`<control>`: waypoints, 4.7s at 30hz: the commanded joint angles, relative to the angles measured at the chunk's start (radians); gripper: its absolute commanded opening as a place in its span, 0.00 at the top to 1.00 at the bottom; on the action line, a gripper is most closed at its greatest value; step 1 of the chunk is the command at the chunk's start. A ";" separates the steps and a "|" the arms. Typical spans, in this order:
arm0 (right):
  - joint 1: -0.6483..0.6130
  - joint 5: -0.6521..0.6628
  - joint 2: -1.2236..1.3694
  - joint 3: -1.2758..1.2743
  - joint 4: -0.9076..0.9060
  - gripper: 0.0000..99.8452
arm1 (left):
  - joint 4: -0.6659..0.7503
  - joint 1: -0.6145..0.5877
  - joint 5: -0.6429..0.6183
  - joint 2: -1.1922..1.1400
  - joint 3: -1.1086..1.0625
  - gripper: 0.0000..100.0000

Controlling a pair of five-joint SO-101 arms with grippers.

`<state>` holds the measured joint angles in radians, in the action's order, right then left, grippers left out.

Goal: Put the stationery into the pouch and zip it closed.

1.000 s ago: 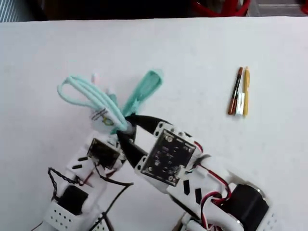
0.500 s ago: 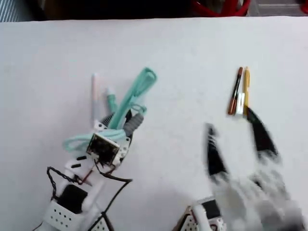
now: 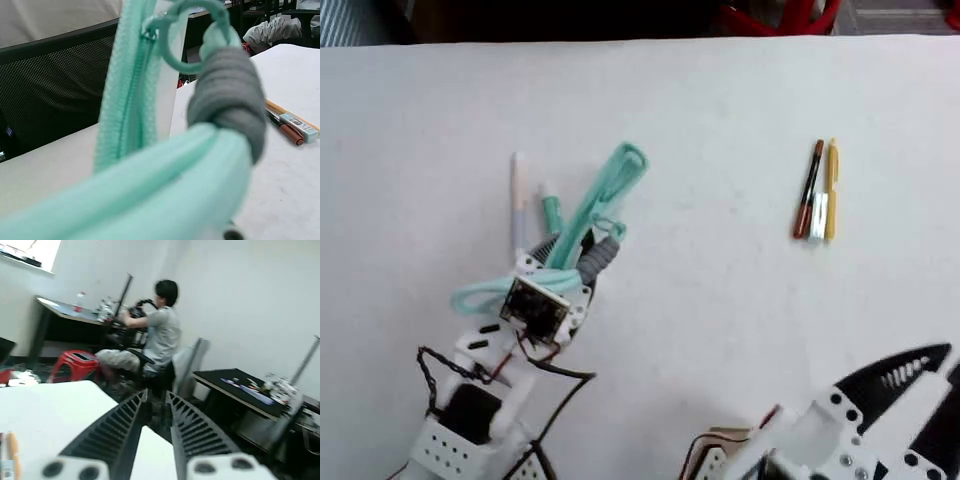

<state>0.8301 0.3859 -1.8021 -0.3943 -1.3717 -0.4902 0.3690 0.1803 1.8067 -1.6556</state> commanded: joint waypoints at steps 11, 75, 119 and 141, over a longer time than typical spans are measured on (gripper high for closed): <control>0.282 -0.005 -0.002 0.015 -0.001 0.96 | -0.003 -0.005 0.006 0.015 0.011 0.98; -1.268 -0.034 0.792 -0.175 0.489 0.98 | -0.104 0.085 0.005 0.012 0.068 0.98; -1.343 -0.054 0.889 0.236 0.105 0.92 | -0.031 0.044 0.005 0.015 0.032 0.98; -1.517 0.204 1.101 0.219 -0.016 0.88 | -0.028 0.042 0.006 0.015 0.032 0.98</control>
<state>-0.6951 0.5393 -0.7234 -0.1887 -1.4009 -0.5393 0.4150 0.1803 1.8082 -1.6356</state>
